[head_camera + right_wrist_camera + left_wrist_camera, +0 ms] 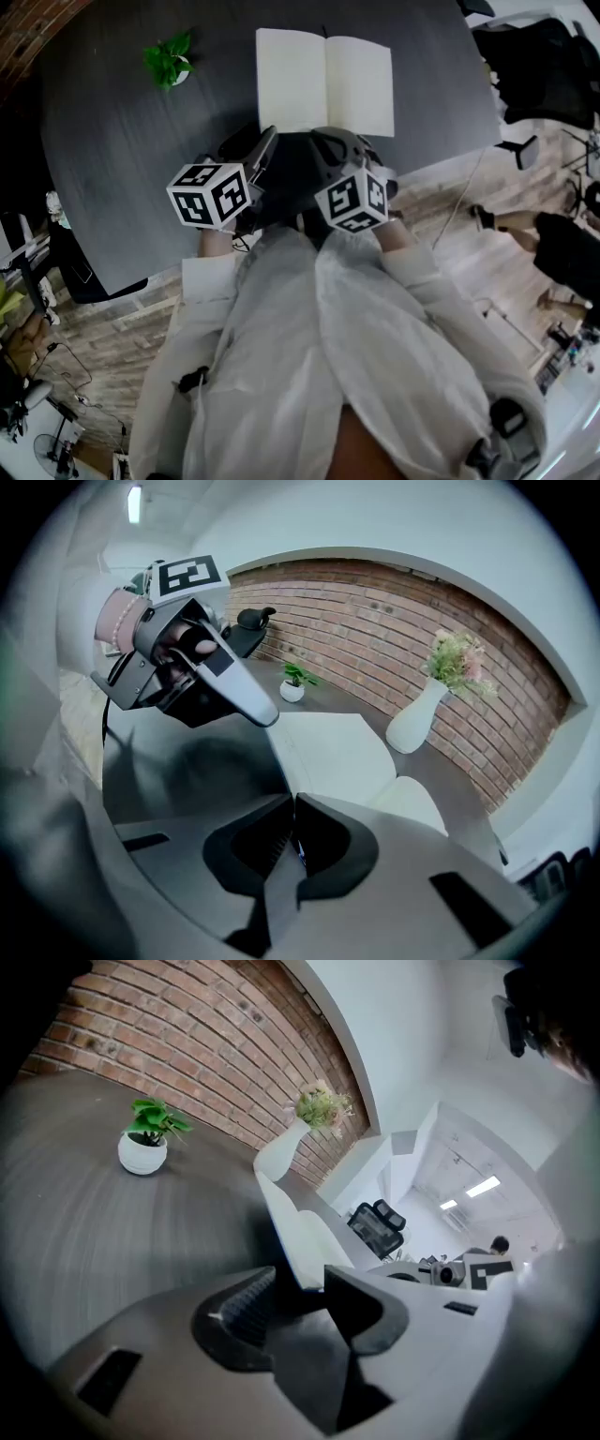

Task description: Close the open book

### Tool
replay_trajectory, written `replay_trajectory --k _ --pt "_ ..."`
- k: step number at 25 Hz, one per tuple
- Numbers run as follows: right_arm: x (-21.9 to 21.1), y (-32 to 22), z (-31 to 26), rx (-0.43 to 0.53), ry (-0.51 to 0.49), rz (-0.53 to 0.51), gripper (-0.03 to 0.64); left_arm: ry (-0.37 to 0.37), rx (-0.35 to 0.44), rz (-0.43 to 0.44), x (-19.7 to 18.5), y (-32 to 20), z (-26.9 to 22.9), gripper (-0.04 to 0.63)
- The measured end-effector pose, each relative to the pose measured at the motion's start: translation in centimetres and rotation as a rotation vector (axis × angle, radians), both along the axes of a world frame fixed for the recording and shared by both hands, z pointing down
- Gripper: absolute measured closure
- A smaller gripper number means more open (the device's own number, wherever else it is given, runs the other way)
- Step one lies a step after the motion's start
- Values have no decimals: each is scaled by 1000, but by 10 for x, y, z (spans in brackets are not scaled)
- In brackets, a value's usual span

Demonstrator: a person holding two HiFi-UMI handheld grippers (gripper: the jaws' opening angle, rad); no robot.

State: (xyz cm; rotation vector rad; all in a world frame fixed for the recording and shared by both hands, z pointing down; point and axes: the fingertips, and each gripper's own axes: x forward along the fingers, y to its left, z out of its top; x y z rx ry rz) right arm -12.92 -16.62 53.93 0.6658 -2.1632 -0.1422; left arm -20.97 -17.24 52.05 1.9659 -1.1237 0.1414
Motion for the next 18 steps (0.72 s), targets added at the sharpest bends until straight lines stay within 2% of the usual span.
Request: replay_trajectory --k 6,13,16,18 --pt "6 -1 -5 -10 -62 76 607 82 47 10 8 -6 -17 454" --pt "13 -1 -12 -17 -99 153 612 213 59 113 26 -4 -32 454" --pt "18 -1 -14 -22 -99 177 614 274 77 140 33 -7 -44 488" --pt "25 -1 -16 -19 -94 200 614 280 78 161 36 -10 -47 505"
